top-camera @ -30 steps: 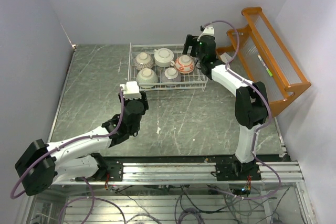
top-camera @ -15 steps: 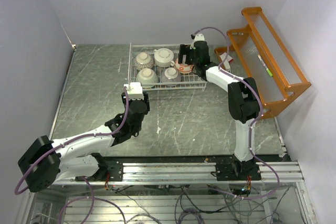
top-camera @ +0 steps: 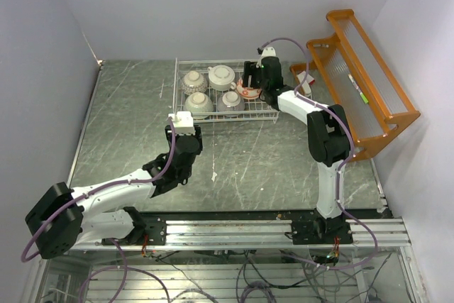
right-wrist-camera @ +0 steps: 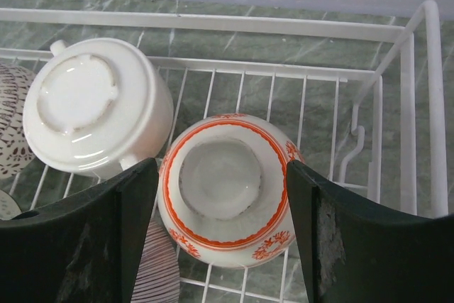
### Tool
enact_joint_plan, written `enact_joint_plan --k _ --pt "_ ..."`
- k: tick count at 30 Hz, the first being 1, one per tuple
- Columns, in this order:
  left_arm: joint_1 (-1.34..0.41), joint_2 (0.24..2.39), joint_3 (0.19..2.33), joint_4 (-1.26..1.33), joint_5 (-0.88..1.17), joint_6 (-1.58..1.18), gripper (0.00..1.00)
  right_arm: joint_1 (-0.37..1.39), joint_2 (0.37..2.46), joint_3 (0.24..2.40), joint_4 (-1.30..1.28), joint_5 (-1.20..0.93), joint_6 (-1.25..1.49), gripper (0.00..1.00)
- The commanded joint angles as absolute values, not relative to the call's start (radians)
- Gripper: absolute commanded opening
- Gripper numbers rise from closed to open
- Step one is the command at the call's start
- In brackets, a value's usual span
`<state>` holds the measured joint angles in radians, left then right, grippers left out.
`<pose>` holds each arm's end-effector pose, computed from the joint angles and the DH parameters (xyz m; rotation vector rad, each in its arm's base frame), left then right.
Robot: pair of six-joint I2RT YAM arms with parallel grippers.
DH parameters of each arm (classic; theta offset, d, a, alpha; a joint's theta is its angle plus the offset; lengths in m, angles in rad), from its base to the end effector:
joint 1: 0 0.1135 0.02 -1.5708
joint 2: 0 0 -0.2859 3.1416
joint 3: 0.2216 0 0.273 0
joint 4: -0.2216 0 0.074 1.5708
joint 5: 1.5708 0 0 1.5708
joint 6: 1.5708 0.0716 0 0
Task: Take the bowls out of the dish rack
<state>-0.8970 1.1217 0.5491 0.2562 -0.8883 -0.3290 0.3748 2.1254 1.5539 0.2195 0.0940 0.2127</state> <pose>0.2091 -0.1728 0.2401 -0.0851 1.7665 -0.0465 0.5267 0.2000 0.2129 -0.0932 1.9307 0.3035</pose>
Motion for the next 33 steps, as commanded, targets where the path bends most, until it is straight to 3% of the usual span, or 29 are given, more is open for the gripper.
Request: enact_joint_plan --k 1,18,30,33 --pt "-0.888 1.129 0.592 0.265 -0.888 -0.334 0.65 0.38 2.148 1.533 0.241 0.13 0.186 0.72" --pt "-0.888 1.138 0.596 0.261 -0.892 -0.335 0.65 0.391 2.157 1.504 0.248 0.153 0.176 0.66" --pt "-0.888 1.16 0.603 0.255 -0.906 -0.329 0.64 0.393 2.169 1.566 0.217 0.18 0.142 0.69" --pt "-0.89 1.148 0.601 0.255 -0.901 -0.33 0.64 0.393 2.171 1.58 0.21 0.18 0.132 0.77"
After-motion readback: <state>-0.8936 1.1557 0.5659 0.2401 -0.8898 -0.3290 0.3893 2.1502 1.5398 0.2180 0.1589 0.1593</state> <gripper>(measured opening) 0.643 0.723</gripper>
